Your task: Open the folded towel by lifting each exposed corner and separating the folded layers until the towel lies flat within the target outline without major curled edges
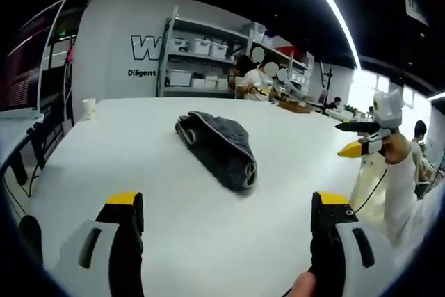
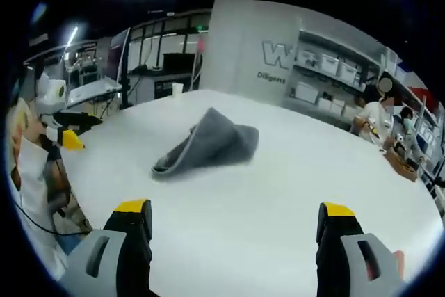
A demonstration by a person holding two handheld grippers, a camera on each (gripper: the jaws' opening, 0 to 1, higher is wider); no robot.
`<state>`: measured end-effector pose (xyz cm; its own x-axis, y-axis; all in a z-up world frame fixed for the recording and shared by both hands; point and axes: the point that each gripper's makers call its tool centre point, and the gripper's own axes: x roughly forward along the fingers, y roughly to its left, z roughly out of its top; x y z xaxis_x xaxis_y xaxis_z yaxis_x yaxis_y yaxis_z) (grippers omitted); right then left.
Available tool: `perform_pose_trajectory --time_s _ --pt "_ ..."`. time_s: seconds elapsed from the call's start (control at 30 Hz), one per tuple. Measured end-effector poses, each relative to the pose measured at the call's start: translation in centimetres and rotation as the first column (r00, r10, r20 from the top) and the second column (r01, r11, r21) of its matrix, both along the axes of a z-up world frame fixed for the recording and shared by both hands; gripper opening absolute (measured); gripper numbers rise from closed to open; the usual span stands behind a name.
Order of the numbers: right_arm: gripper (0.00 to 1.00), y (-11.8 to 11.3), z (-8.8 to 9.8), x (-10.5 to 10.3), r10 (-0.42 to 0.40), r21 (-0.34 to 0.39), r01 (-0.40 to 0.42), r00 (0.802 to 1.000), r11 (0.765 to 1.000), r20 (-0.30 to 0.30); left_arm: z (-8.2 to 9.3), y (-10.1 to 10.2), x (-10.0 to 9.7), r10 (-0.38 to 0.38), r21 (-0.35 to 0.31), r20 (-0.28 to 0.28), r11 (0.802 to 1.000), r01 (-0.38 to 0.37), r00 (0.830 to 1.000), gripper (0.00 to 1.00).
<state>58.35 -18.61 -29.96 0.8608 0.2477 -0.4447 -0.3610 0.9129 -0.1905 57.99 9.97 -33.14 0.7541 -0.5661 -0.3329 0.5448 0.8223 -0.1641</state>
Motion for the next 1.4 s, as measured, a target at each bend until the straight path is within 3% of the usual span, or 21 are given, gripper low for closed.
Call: perform_pose_trajectory --time_s 0.07,0.47,0.93,1.2,1.4 --pt "0.99 0.5 1.0 1.6 0.004 -0.051 -0.002 0.999 0.999 0.033 -0.4 0.5 0.1 0.003 -0.010 -0.011 1.000 -0.003 1.000 1.00" --pt "0.99 4.5 3.1 8.4 0.026 -0.187 -0.019 0.999 0.982 0.033 -1.9 3.9 0.5 0.046 0.019 -0.033 0.999 -0.046 0.998 1.00" --pt "0.99 11.7 2.0 14.7 0.102 -0.270 -0.104 0.995 0.957 -0.021 -2.9 5.5 0.8 0.049 0.016 -0.041 0.999 -0.049 0.998 1.00" --pt "0.97 13.3 1.7 19.3 0.080 -0.337 -0.078 0.997 0.938 -0.009 -3.3 6.0 0.9 0.040 0.022 -0.047 0.999 -0.039 0.998 1.00" --pt "0.95 14.4 1.7 23.0 0.044 -0.402 -0.026 0.998 0.915 0.037 -3.5 6.5 1.0 0.039 0.006 -0.050 0.999 -0.039 0.998 1.00"
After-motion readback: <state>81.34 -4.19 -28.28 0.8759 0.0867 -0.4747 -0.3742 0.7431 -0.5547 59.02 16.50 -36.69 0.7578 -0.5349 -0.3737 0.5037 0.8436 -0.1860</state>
